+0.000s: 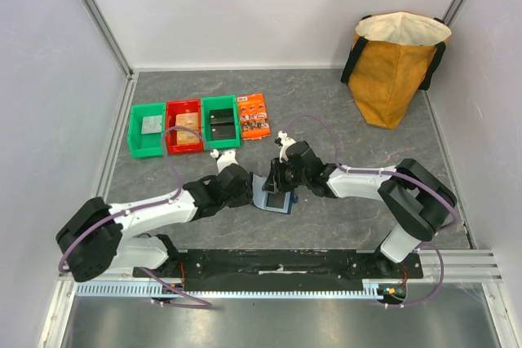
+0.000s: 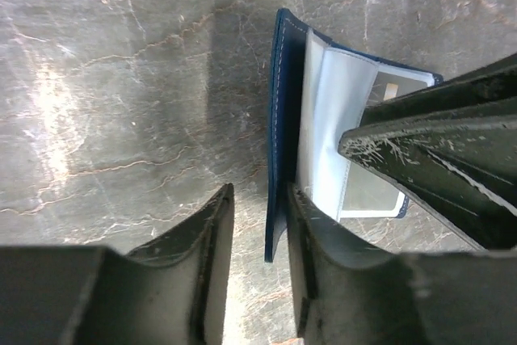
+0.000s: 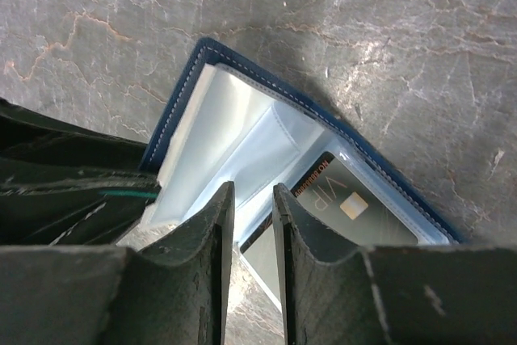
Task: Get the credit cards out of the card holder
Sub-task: Open the card holder at the center of the board.
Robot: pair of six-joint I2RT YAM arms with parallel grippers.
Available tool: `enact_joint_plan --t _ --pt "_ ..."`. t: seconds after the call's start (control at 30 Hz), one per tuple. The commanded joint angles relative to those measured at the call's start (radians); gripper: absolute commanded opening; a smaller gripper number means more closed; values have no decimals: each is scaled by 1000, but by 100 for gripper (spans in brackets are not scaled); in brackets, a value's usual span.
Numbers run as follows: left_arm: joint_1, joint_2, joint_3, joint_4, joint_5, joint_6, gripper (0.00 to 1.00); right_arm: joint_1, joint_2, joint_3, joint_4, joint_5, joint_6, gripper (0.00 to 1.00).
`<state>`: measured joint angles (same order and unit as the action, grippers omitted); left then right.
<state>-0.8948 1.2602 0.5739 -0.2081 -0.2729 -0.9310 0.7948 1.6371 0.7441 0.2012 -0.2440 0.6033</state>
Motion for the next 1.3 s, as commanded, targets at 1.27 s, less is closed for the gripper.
enact_joint_plan --t 1.27 --pt "-7 -232 54 102 291 24 38 24 76 253 -132 -6 -63 46"
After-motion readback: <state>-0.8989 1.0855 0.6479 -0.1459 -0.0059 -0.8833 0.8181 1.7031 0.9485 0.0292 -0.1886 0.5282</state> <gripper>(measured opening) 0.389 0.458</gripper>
